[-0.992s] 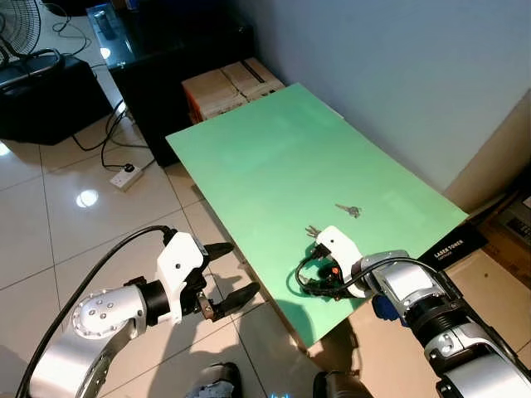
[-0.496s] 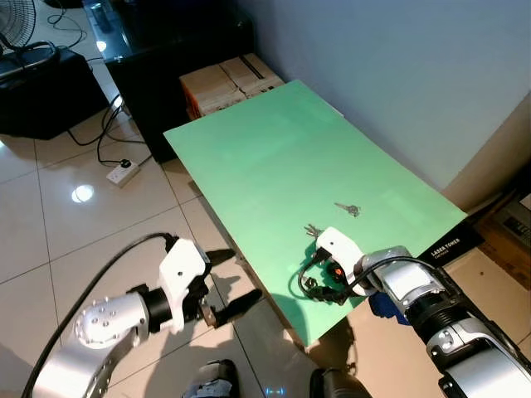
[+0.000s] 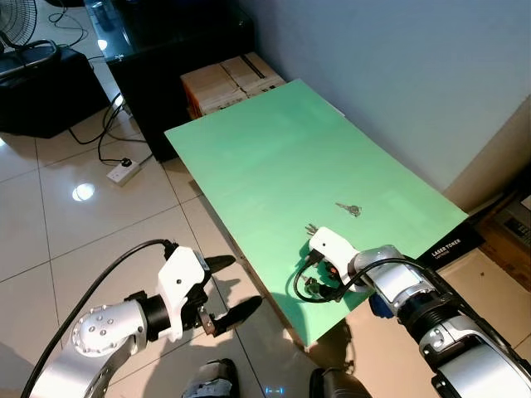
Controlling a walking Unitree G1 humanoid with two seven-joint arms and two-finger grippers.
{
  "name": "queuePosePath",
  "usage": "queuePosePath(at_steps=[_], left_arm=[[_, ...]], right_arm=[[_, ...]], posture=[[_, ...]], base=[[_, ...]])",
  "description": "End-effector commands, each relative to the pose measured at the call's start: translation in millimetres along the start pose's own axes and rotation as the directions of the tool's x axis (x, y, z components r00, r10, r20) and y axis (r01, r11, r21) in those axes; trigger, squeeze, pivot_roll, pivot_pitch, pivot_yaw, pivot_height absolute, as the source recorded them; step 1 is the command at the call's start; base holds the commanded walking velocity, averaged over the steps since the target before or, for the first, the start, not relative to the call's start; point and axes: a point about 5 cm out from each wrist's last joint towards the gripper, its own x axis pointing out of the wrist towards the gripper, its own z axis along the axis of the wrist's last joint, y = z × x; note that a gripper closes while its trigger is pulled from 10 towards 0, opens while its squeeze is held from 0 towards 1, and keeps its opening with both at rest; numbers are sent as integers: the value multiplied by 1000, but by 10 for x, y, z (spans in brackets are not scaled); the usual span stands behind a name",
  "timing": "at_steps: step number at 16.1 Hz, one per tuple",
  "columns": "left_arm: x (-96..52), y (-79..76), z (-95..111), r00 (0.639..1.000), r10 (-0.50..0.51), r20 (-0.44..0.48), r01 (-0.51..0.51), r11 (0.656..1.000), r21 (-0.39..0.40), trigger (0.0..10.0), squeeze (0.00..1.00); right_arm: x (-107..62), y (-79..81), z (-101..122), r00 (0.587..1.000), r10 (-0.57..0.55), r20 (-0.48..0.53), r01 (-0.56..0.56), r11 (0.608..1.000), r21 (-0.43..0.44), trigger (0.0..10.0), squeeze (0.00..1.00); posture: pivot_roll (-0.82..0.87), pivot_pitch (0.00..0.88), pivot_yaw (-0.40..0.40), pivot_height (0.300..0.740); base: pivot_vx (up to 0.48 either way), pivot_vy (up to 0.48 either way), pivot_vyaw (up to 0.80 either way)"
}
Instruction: Hang keys on a hook
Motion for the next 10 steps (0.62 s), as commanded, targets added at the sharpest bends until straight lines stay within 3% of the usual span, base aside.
queuePosePath(at_steps=[1, 3, 4, 5, 6, 8, 10], left_arm=[[-19, -3, 21, 1000, 3, -3, -3, 1000, 8, 10000, 0], [-12, -17, 12, 1000, 4, -4, -4, 1000, 5, 10000, 0], [-7, -20, 5, 1000, 4, -5, -4, 1000, 4, 10000, 0], [-2, -18, -5, 1000, 4, -6, -4, 1000, 3, 10000, 0], [2, -15, -22, 1000, 5, -8, -5, 1000, 2, 10000, 0], [12, -4, -58, 1000, 6, -11, -6, 1000, -2, 10000, 0], [18, -1, -70, 1000, 4, -12, -4, 1000, -2, 10000, 0]], right_arm=[[19, 11, 6, 1000, -4, -20, 4, 1000, -29, 10000, 0], [39, 17, 15, 1000, -17, -18, 16, 999, -31, 9569, 0], [44, 18, 18, 1000, -19, -19, 19, 999, -31, 8392, 0], [47, 20, 20, 1000, -19, -19, 18, 999, -32, 4431, 0], [52, 33, 25, 1000, -15, -20, 14, 999, -32, 2706, 0], [59, 38, 23, 1000, -12, -22, 11, 999, -32, 1647, 0], [68, 47, 8, 1000, -9, -25, 8, 999, -32, 1255, 0]], posture=[[27, 190, 28, 740], [27, 192, 28, 740], [27, 191, 28, 740], [26, 191, 28, 740], [26, 192, 28, 740], [26, 192, 30, 740], [25, 191, 30, 740]], base=[[0, 0, 0], [0, 0, 0], [0, 0, 0], [0, 0, 0], [0, 0, 0], [0, 0, 0], [0, 0, 0]])
